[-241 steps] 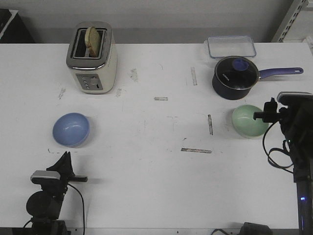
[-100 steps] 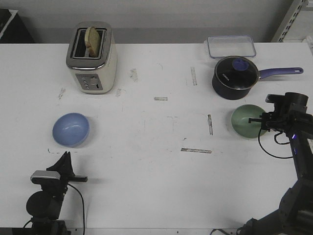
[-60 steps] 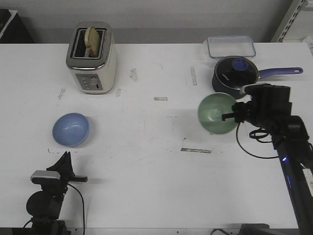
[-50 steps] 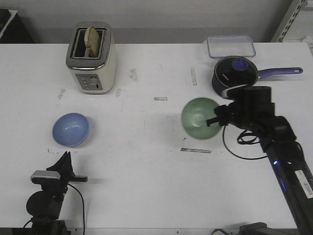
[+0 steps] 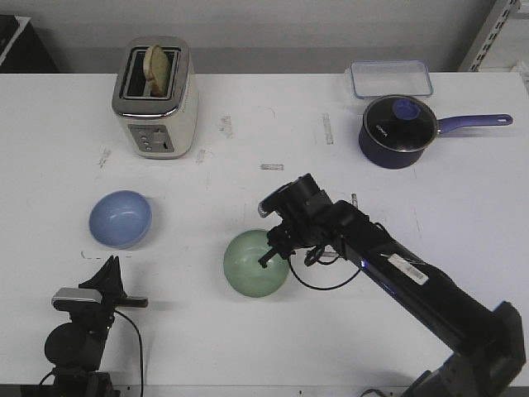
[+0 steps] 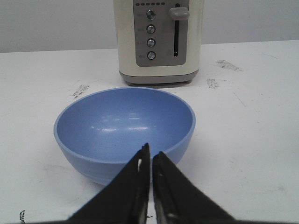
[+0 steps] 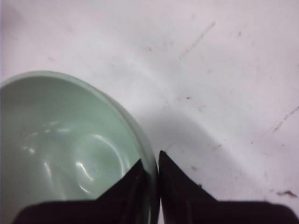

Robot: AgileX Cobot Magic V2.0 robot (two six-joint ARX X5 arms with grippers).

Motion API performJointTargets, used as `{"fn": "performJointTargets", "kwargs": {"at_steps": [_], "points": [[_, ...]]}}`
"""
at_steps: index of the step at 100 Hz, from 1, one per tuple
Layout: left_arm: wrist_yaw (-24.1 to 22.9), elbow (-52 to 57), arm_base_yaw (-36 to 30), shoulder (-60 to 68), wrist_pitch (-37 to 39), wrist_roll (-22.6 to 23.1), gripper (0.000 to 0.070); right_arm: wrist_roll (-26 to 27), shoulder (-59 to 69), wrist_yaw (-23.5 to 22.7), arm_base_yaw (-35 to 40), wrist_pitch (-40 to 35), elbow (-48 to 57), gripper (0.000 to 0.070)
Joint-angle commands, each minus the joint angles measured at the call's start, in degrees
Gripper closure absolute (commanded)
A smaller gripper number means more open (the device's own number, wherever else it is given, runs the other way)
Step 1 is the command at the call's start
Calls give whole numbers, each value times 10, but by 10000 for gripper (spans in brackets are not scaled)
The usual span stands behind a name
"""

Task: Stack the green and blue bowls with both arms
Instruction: 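Carry the green bowl toward the table center and lower it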

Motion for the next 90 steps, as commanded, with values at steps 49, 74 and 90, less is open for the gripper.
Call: {"fn": "performJointTargets", "kwargs": {"at_steps": [49, 74, 90], "points": [[0, -12, 0, -1, 5, 0, 699, -19, 82, 43, 2, 38, 6, 700], [0, -12, 0, -1, 5, 0, 699, -23, 82, 42, 2, 37, 6, 467], [0, -12, 0, -1, 6, 0, 699, -23, 80, 42, 2, 37, 9, 38]]}}
